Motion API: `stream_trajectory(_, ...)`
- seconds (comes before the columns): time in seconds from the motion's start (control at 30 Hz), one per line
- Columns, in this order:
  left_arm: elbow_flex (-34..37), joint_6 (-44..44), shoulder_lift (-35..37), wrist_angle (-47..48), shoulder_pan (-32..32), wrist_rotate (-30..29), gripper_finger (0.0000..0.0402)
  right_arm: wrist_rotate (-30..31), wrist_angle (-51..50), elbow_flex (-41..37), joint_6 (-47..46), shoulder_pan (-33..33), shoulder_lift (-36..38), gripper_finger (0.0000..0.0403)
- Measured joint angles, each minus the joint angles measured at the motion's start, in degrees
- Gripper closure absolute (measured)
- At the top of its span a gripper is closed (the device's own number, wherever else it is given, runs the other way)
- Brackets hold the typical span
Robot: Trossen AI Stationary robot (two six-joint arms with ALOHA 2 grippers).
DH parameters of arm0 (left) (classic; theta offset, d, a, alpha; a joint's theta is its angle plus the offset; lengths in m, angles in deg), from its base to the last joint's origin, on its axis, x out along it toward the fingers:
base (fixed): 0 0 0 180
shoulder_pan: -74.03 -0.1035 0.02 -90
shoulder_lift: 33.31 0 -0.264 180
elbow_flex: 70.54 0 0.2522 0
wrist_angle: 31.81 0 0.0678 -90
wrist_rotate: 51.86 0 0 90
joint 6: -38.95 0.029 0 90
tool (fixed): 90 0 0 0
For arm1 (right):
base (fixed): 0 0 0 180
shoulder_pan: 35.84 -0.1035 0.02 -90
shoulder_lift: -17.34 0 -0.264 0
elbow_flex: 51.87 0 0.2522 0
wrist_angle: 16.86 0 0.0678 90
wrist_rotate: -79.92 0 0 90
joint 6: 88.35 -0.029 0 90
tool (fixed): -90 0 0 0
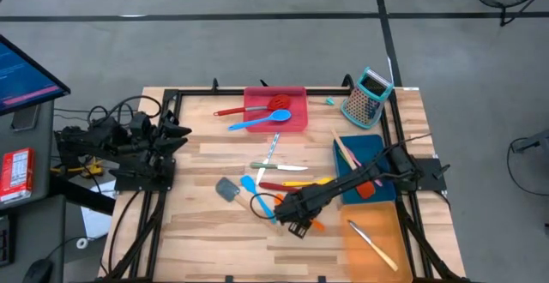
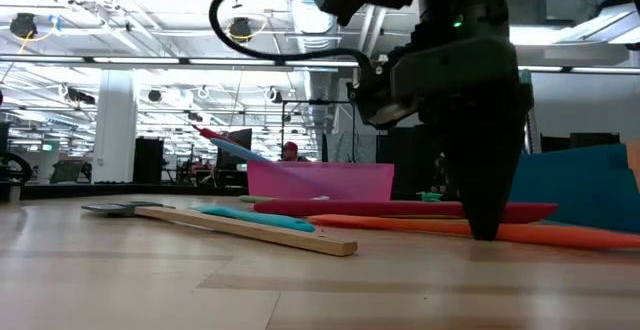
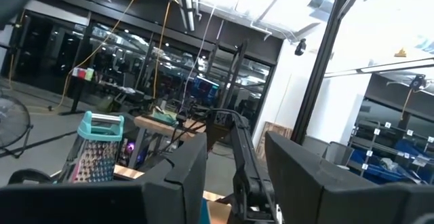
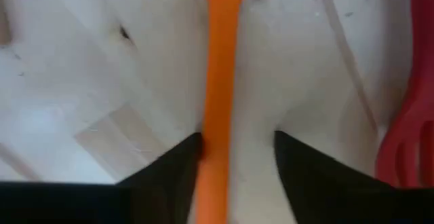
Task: Pick & Place Kitchen Items
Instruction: Put the orange spatula into the blue bin
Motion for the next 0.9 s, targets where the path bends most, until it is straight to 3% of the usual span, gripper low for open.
stream_trajectory(0.2,0.0,0.0,0.0,0.0,0.0,0.11,0.0266,-0.72,0.28,-0.13,2.71,0.24,0.0,0.0321)
stream_trajectory(0.43,0.0,-0.01,-0.01,0.0,0.0,0.11,0.0266,-0.89,1.17,-0.1,2.85,0.26,0.3,0.037)
stream_trajectory(0.9,0.0,-0.02,-0.02,-0.07,-0.02,0.86,0.0266,2.19,0.51,-0.28,2.35,1.15,8.07,0.0365)
